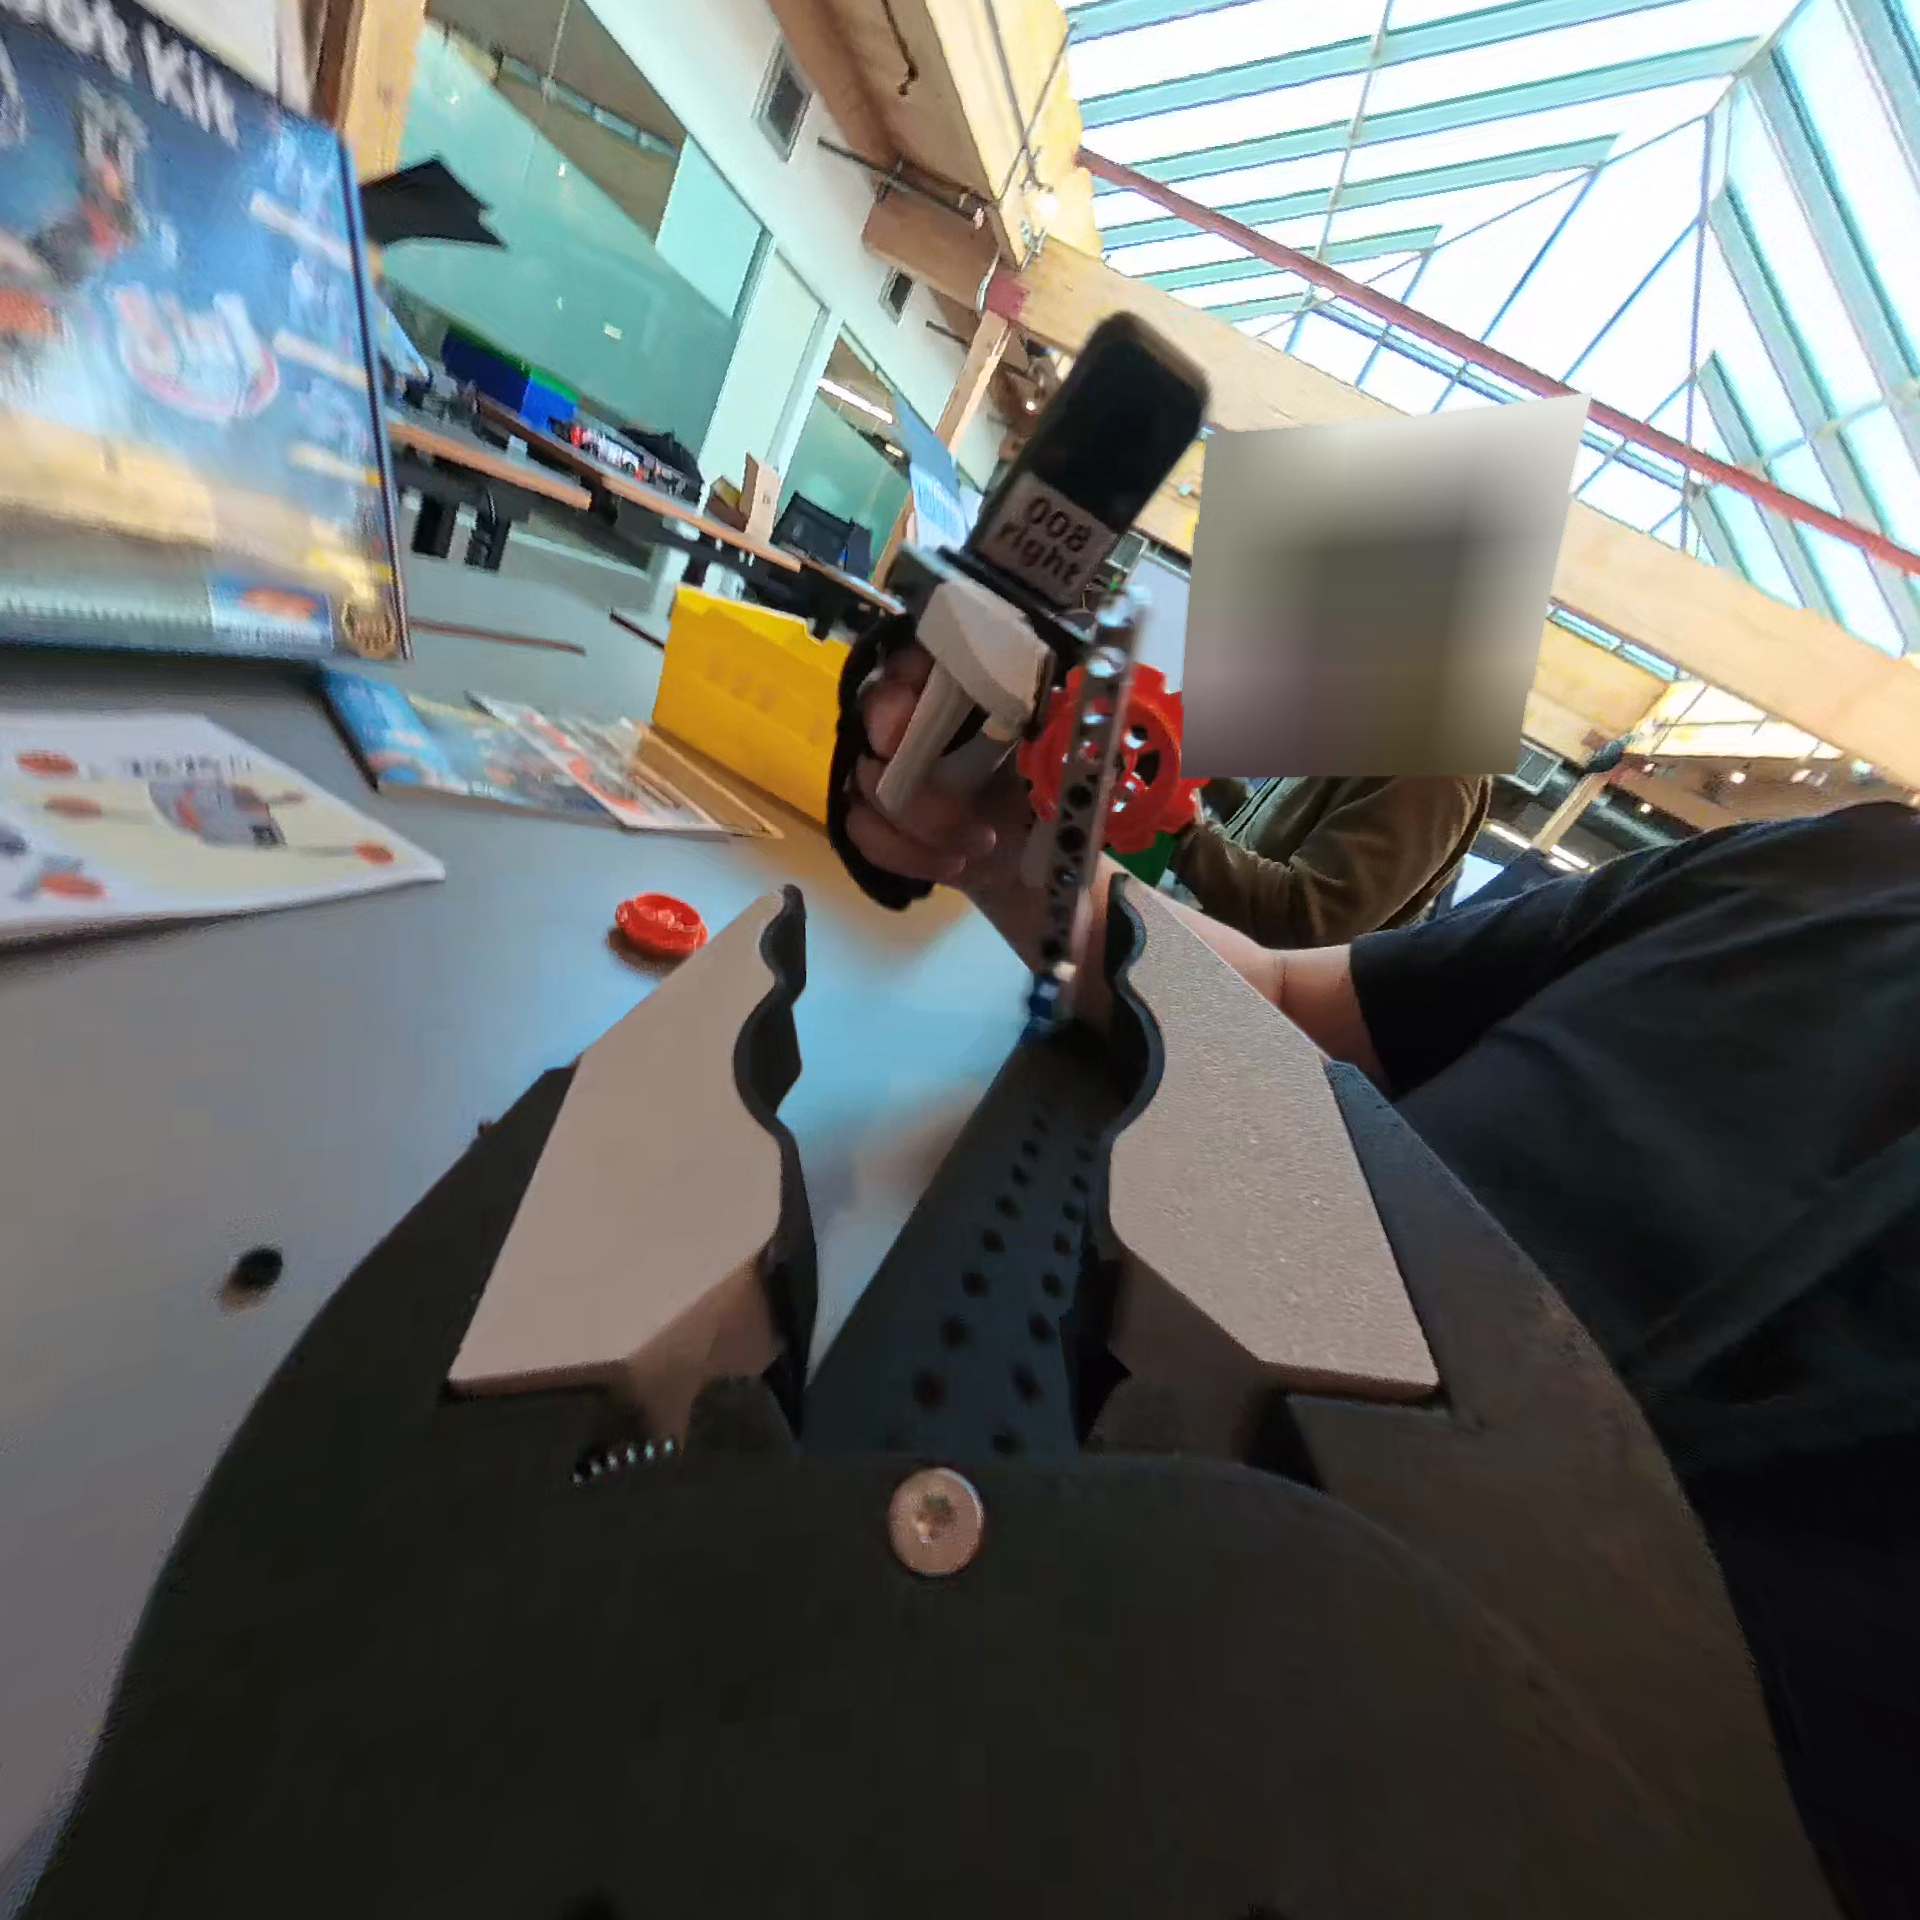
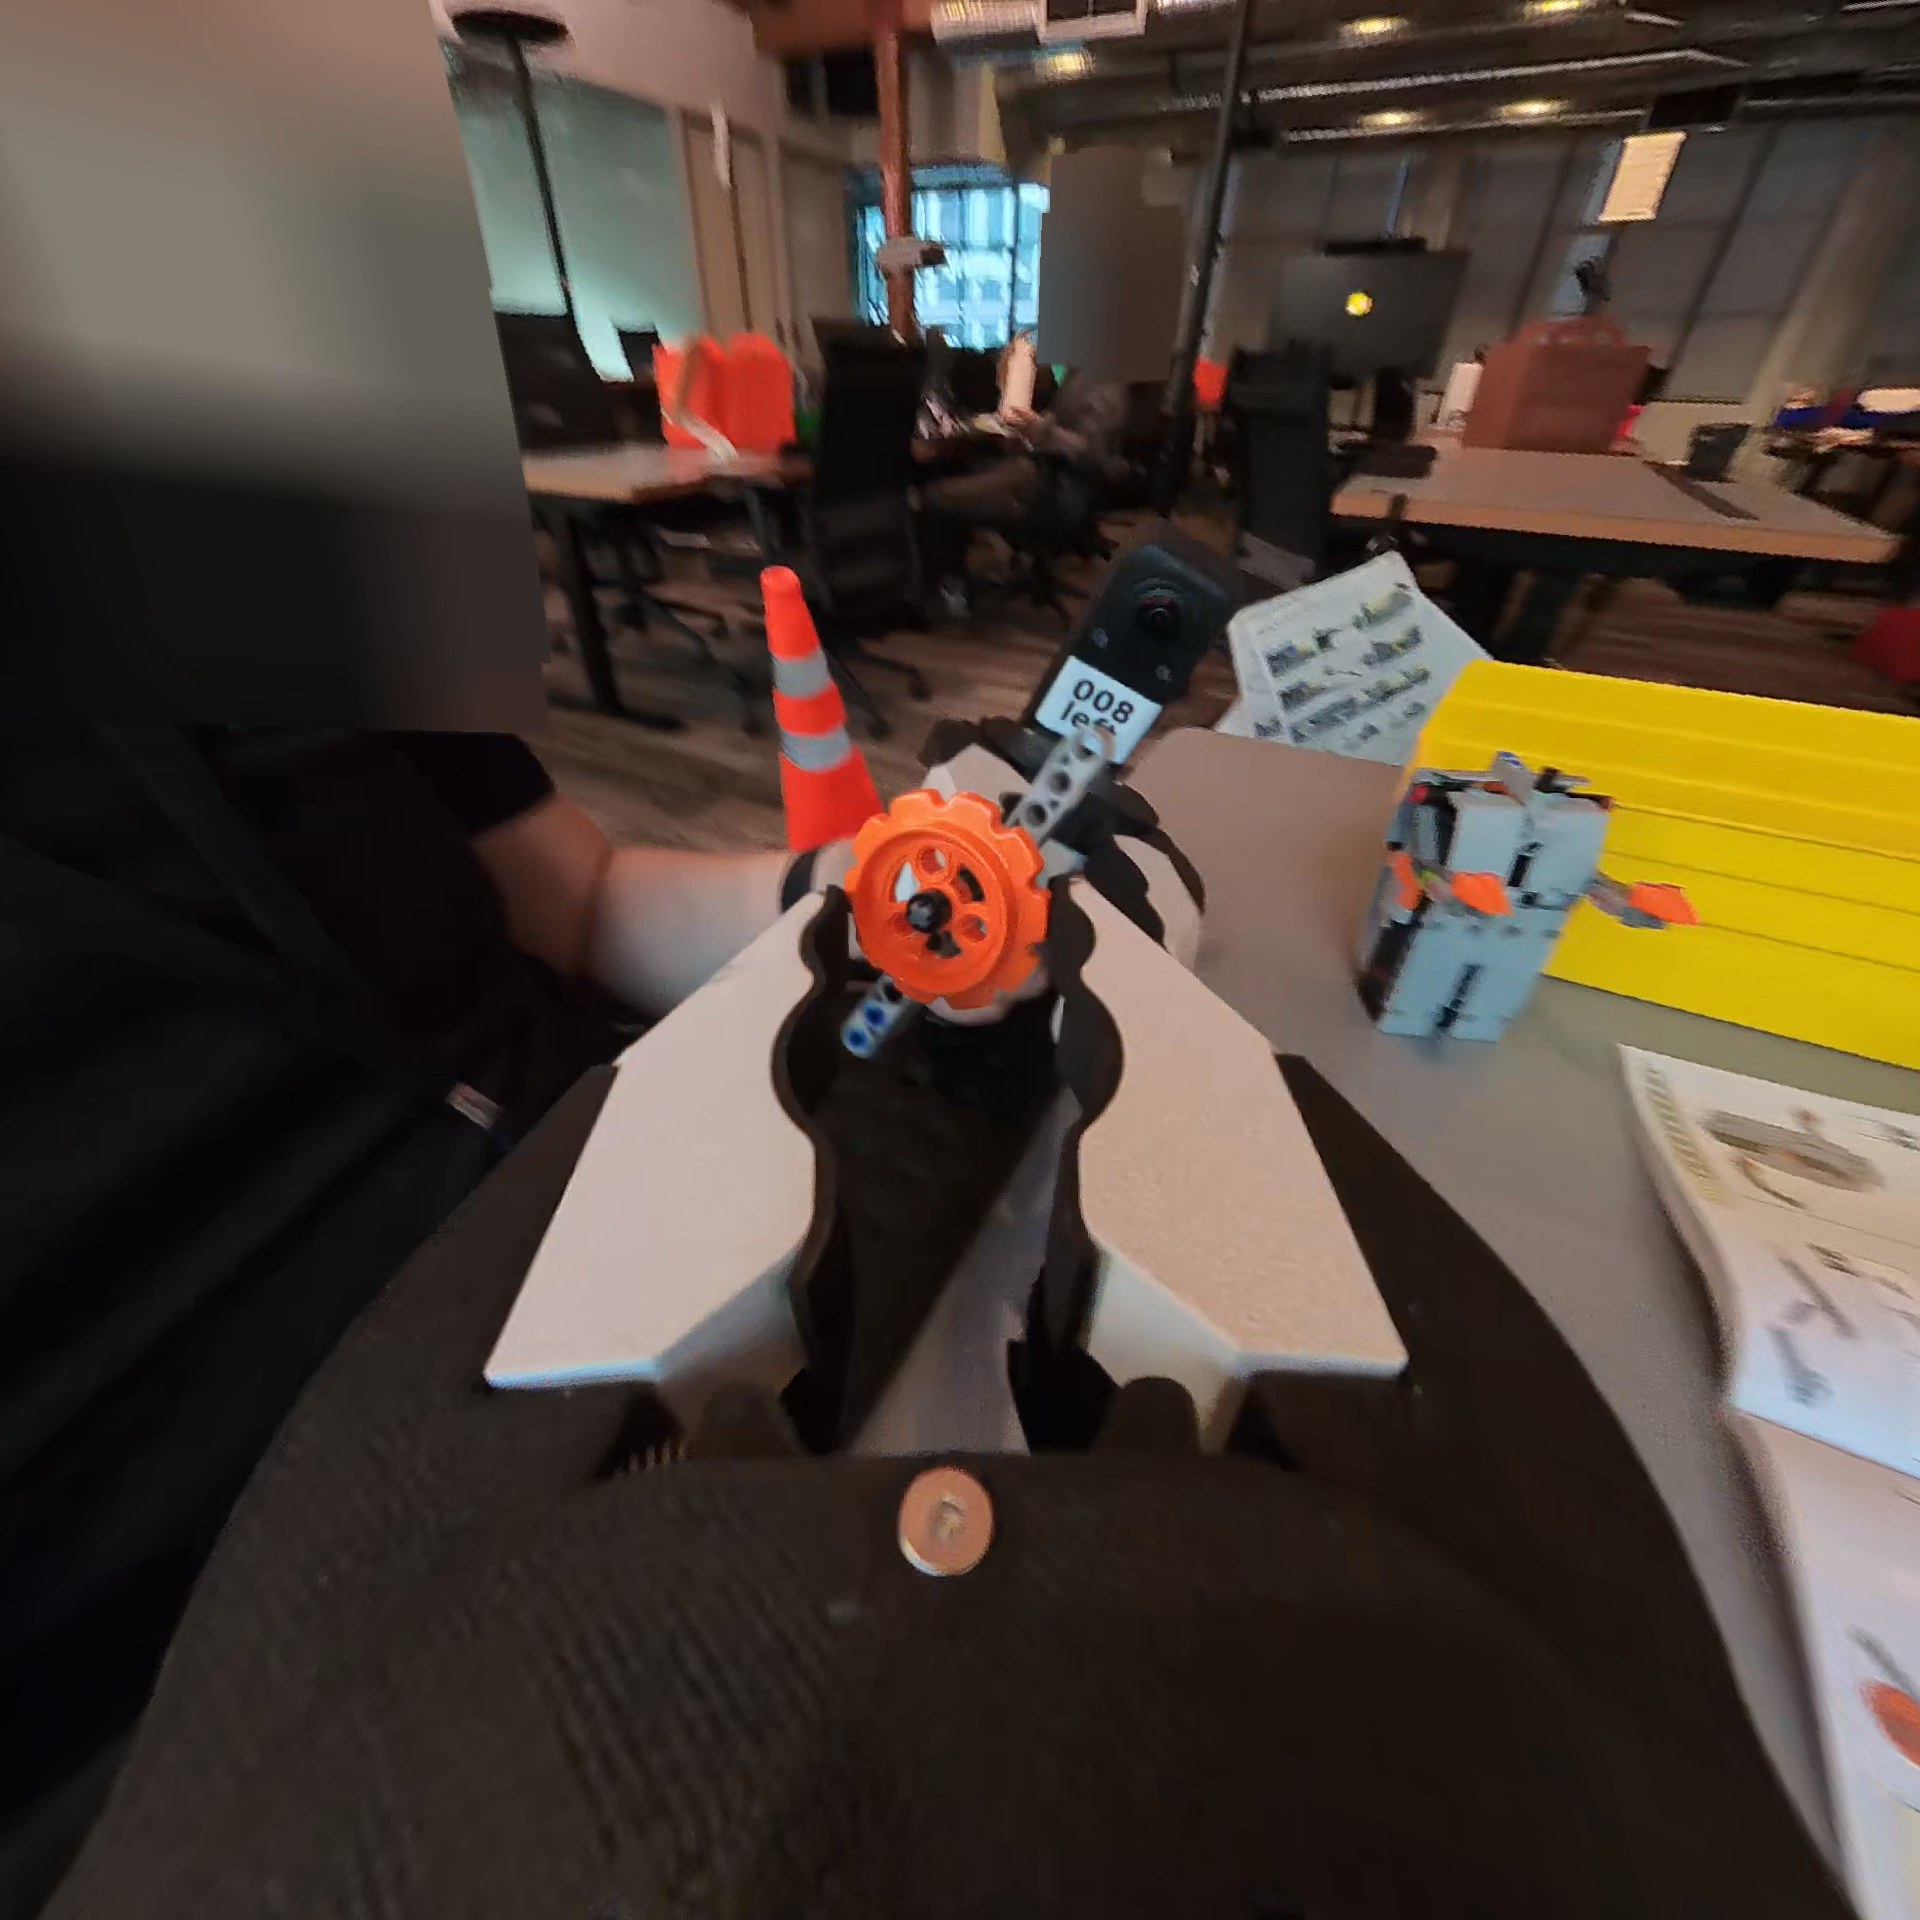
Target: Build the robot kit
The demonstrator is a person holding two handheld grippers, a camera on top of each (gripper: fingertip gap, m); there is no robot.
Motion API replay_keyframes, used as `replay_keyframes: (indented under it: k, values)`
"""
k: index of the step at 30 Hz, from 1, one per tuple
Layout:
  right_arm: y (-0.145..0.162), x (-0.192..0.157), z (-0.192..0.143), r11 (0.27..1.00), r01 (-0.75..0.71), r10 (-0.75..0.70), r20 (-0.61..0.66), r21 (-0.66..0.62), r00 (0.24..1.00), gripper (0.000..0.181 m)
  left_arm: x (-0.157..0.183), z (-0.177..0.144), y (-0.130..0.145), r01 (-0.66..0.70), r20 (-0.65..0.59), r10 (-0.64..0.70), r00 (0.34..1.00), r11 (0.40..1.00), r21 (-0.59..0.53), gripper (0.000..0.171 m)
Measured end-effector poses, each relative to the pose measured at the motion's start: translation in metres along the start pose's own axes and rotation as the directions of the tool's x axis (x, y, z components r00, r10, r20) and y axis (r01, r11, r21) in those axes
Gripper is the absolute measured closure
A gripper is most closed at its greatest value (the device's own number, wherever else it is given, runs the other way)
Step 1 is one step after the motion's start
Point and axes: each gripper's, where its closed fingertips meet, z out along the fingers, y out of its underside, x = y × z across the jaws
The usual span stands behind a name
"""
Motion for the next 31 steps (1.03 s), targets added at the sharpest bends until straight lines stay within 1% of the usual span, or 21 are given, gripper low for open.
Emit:
replay_keyframes:
  k: [2, 3, 4, 6, 8, 9, 19, 21, 23, 24, 26, 27, 29, 31]
  values:
    - [-0.003, -0.004, 0.001, 0.998, -0.06, 0.059, 0.048, 0.035, 0.997, 0.144, 0.009, 0.005, -0.003, -0.072, -0.028, 0.072, 0.997, 0.997, 0.018, 0.12]
    - [-0.002, -0.004, 0.002, 0.996, -0.076, 0.074, 0.057, 0.042, 0.996, 0.144, 0.014, 0.007, -0.003, -0.09, -0.048, 0.091, 0.995, 0.996, 0.02, 0.13]
    - [-0.001, -0.003, 0.002, 0.996, -0.085, 0.083, 0.06, 0.04, 0.995, 0.144, 0.018, 0.009, -0.003, -0.095, -0.069, 0.096, 0.993, 0.995, 0.026, 0.135]
    - [0.005, -0.002, 0.003, 0.996, -0.092, 0.09, 0.057, 0.022, 0.994, 0.144, 0.022, 0.012, -0.005, -0.077, -0.099, 0.081, 0.992, 0.996, 0.043, 0.142]
    - [0.008, -0.001, 0.004, 0.995, -0.099, 0.098, 0.057, 0.019, 0.994, 0.144, 0.025, 0.012, -0.007, -0.059, -0.131, 0.067, 0.989, 0.996, 0.062, 0.162]
    - [0.009, 0.0, 0.005, 0.994, -0.105, 0.104, 0.057, 0.017, 0.993, 0.144, 0.026, 0.011, -0.008, -0.049, -0.141, 0.058, 0.988, 0.996, 0.071, 0.165]
    - [0.011, 0.001, 0.006, 0.988, -0.149, 0.146, 0.073, 0.036, 0.987, 0.144, 0.024, 0.008, -0.007, -0.014, -0.115, 0.021, 0.993, 0.998, 0.065, 0.166]
    - [0.008, 0.005, 0.005, 0.986, -0.159, 0.156, 0.057, 0.055, 0.986, 0.143, 0.023, 0.006, -0.009, 0.005, -0.112, 0.003, 0.994, 0.997, 0.074, 0.167]
    - [0.001, 0.012, -0.001, 0.986, -0.143, 0.143, 0.009, 0.086, 0.99, 0.143, 0.019, 0.003, -0.01, 0.019, -0.087, -0.012, 0.996, 0.997, 0.081, 0.166]
    - [-0.003, 0.016, -0.005, 0.991, -0.101, 0.105, -0.041, 0.09, 0.994, 0.147, 0.018, 0.002, -0.011, 0.026, -0.074, -0.02, 0.997, 0.997, 0.079, 0.166]
    - [-0.012, 0.014, -0.011, 0.997, 0.047, -0.04, -0.115, 0.056, 0.993, 0.162, 0.016, -0.001, -0.01, 0.041, -0.063, -0.036, 0.997, 0.996, 0.073, 0.166]
    - [-0.013, 0.013, -0.011, 0.993, 0.12, -0.117, -0.155, 0.004, 0.981, 0.165, 0.016, -0.002, -0.01, 0.048, -0.067, -0.043, 0.997, 0.996, 0.073, 0.166]
    - [-0.005, 0.013, -0.01, 0.956, 0.249, -0.279, -0.217, -0.155, 0.935, 0.17, 0.018, -0.005, -0.011, 0.064, -0.081, -0.058, 0.995, 0.995, 0.08, 0.166]
    - [0.0, 0.011, -0.007, 0.915, 0.326, -0.379, -0.229, -0.239, 0.897, 0.176, 0.018, -0.005, -0.011, 0.076, -0.088, -0.069, 0.994, 0.994, 0.08, 0.166]
